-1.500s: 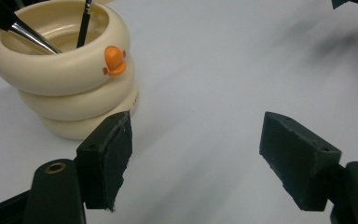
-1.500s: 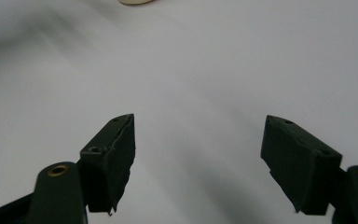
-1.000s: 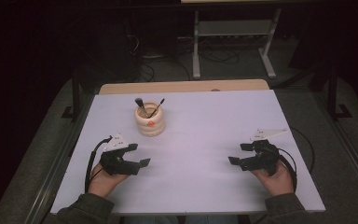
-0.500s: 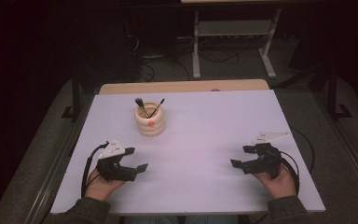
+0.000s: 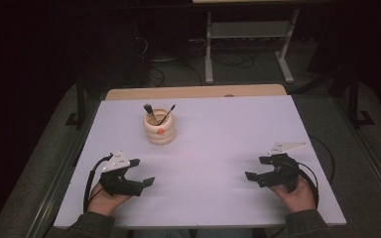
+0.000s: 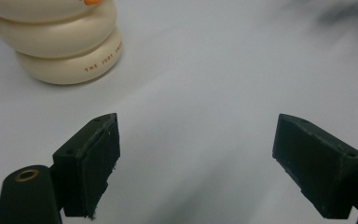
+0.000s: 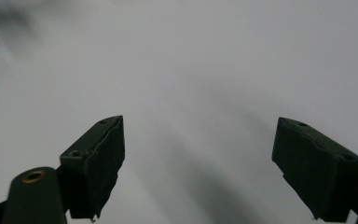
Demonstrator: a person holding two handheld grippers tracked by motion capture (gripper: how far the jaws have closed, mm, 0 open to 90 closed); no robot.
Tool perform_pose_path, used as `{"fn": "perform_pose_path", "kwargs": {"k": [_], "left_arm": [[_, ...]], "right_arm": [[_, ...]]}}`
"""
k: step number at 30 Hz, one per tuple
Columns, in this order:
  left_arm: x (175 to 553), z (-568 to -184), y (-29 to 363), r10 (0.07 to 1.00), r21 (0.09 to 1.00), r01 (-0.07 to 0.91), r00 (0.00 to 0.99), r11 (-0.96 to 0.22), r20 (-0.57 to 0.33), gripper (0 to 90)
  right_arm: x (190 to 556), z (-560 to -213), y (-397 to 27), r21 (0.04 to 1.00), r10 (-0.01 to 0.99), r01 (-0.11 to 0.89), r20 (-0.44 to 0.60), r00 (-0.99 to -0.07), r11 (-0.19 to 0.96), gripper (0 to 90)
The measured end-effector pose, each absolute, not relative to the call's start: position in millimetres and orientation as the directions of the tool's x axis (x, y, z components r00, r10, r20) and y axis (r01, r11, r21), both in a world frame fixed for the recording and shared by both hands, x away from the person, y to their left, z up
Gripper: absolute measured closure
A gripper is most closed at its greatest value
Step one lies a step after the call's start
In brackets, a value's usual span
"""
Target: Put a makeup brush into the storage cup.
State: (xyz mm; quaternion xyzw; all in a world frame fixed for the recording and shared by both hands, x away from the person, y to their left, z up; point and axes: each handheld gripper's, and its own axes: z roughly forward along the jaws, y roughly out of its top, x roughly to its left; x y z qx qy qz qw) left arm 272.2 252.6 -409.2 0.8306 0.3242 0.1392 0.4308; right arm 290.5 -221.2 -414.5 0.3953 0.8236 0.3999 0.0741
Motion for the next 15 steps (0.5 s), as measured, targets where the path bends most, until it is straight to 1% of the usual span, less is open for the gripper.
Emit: {"fn": "perform_pose_path", "kwargs": {"k": [8,11,15], "left_arm": [[273.7,-411.2,251.6,0.655,0.804,0.415,0.755,-0.427,-0.042,14.6],[274.2,-412.7,251.0,0.652,0.800,0.405,0.758,-0.443,-0.023,14.7],[274.5,-413.2,250.1,0.652,0.800,0.409,0.758,-0.439,-0.030,14.7]], "right_arm": [[291.9,-415.9,-217.4,0.718,0.704,0.586,0.189,-0.685,0.377,16.1],[292.7,-417.0,-217.4,0.715,0.702,0.589,0.194,-0.685,0.377,16.1],[292.9,-417.3,-217.4,0.715,0.705,0.593,0.200,-0.681,0.371,16.2]]}}
